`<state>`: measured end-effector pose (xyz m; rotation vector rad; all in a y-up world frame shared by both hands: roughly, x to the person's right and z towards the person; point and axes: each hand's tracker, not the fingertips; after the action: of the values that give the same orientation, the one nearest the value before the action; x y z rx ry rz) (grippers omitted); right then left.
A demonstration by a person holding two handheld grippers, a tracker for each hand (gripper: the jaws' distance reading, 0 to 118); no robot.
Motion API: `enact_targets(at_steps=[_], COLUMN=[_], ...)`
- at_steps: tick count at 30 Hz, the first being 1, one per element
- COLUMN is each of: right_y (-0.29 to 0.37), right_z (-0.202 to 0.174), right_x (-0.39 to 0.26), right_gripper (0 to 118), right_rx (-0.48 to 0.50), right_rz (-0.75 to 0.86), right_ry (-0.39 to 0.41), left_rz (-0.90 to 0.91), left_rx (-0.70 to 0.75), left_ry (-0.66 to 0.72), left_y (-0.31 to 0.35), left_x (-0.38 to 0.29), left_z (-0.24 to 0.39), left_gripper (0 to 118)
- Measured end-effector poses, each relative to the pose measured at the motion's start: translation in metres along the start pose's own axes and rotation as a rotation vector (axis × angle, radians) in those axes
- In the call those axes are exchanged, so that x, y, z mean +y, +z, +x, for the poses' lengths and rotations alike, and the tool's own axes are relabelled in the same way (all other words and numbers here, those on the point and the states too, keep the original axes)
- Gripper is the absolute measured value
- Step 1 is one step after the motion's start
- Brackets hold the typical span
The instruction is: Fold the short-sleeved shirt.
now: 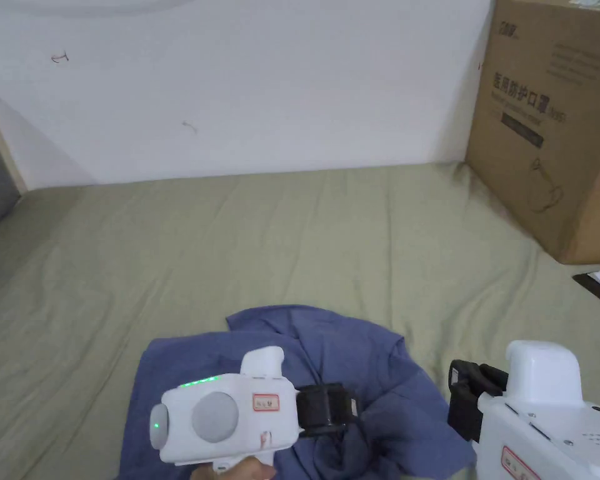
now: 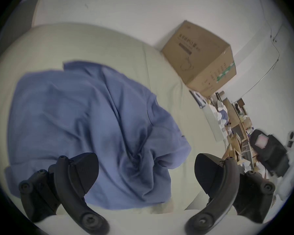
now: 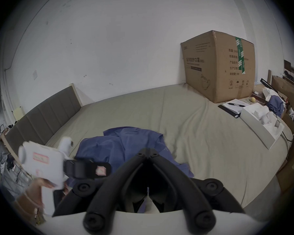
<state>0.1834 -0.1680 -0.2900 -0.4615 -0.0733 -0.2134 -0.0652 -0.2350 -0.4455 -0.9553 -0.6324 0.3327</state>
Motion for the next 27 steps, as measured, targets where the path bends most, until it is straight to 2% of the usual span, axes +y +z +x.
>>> enact_targets(at_steps=[5,6,7,8,9,10,11,13,15,21,22,25,27], right_y=[-0.006,-0.008,-0.011,-0.015,-0.019,-0.024,-0.031,-0.044,-0.06,-0.109,-0.116,-0.132,-0.141], right_z=[-0.015,-0.018,-0.021,-0.023,-0.026,-0.029,-0.032,-0.038,-0.044,-0.056,-0.057,-0.06,-0.062], right_x=[-0.003,-0.004,-0.004,-0.005,-0.007,-0.008,-0.009,-0.011,-0.012,-0.008,-0.007,-0.006,-0.007], right_gripper=[0,0,0,0,0,0,0,0,0,0,0,0,0], right_rx=[0.051,0.057,0.067,0.074,0.078,0.084,0.09,0.092,0.101,0.114,0.118,0.123,0.126], right_rz=[-0.021,-0.028,-0.036,-0.041,-0.049,-0.062,-0.078,-0.11,-0.139,-0.197,-0.205,-0.222,-0.241], right_ry=[0.026,0.03,0.034,0.037,0.038,0.04,0.046,0.06,0.077,0.08,0.078,0.079,0.084], left_rz=[0.101,0.121,0.13,0.129,0.122,0.108,0.099,0.07,0.038,0.031,0.019,0.006,0.022], left_rx=[0.148,0.187,0.238,0.289,0.336,0.372,0.398,0.395,0.359,0.429,0.46,0.535,0.566], left_ry=[-0.031,-0.048,-0.051,-0.057,-0.055,-0.021,0.019,0.141,0.199,0.233,0.242,0.192,0.173], left_y=[0.063,0.071,0.075,0.078,0.077,0.074,0.071,0.066,0.057,0.034,0.031,0.011,-0.003], left_x=[0.014,0.014,0.014,0.013,0.012,0.009,0.006,0.001,0.002,0.054,0.066,0.11,0.138], left_z=[-0.016,-0.022,-0.028,-0.036,-0.047,-0.06,-0.075,-0.104,-0.131,-0.183,-0.189,-0.208,-0.216], left_gripper=[113,109,97,78,52,17,2,0,0,1,17,101,104])
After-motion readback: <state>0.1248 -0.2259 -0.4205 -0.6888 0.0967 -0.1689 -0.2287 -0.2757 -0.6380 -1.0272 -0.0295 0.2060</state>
